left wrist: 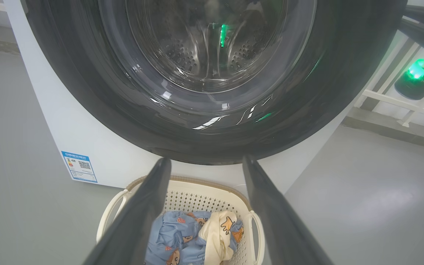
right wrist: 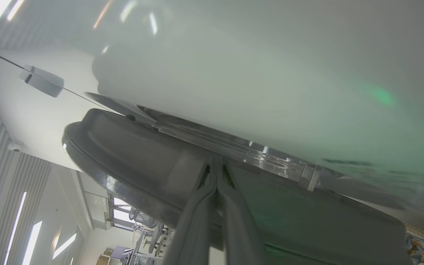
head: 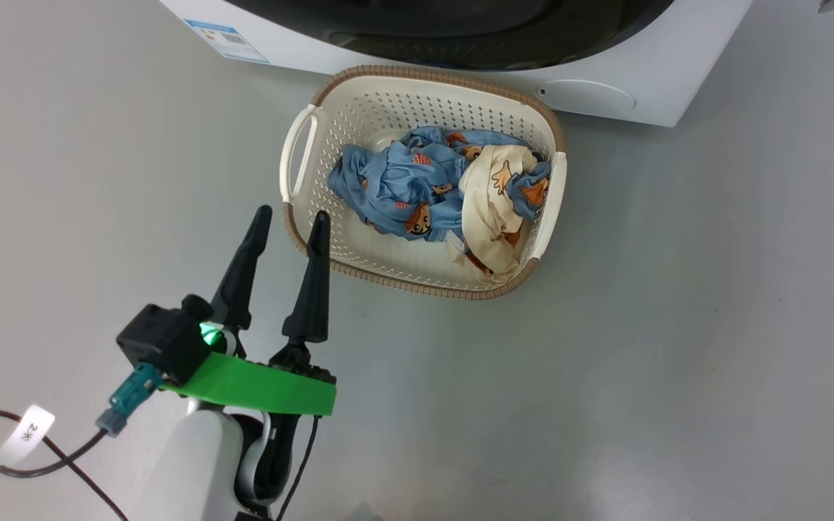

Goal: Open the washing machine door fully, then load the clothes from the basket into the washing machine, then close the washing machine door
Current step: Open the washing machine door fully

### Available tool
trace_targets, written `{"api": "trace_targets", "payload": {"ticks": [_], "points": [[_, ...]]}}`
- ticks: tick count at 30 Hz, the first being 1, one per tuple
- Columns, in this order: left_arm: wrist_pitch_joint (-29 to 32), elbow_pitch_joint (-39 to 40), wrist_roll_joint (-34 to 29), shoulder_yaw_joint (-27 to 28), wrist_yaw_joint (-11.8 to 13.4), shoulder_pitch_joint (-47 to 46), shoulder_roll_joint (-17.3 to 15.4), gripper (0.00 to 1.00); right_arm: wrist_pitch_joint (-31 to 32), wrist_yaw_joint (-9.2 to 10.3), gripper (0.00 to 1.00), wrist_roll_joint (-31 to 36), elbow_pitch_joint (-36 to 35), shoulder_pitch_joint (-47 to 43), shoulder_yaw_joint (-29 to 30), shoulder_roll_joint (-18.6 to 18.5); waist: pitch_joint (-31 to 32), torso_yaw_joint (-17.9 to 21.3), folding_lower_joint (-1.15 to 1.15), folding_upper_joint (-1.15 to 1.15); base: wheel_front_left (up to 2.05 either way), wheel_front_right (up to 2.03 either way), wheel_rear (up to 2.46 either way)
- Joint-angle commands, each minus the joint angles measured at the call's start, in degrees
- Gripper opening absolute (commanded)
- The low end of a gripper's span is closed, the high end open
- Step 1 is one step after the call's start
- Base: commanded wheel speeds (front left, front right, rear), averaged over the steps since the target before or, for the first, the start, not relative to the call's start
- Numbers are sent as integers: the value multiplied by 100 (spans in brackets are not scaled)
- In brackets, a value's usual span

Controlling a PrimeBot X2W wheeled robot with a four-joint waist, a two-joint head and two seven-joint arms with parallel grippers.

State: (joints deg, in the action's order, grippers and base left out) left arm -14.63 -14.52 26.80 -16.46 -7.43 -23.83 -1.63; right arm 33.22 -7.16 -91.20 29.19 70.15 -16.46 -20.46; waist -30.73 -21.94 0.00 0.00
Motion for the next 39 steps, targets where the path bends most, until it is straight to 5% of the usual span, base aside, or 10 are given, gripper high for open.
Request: {"api": "trace_targets", "payload": {"ticks": [1, 39], "points": [[-37, 177, 78, 146, 51, -73, -125, 100, 51, -33, 0, 105, -138, 39, -64, 126, 26, -21, 0, 0, 0, 0, 0], [-37, 228, -43, 252, 84, 353, -125, 100, 184, -33, 0, 45, -333, -1103, -474, 359, 868, 25, 0, 0, 0, 0, 0]]}}
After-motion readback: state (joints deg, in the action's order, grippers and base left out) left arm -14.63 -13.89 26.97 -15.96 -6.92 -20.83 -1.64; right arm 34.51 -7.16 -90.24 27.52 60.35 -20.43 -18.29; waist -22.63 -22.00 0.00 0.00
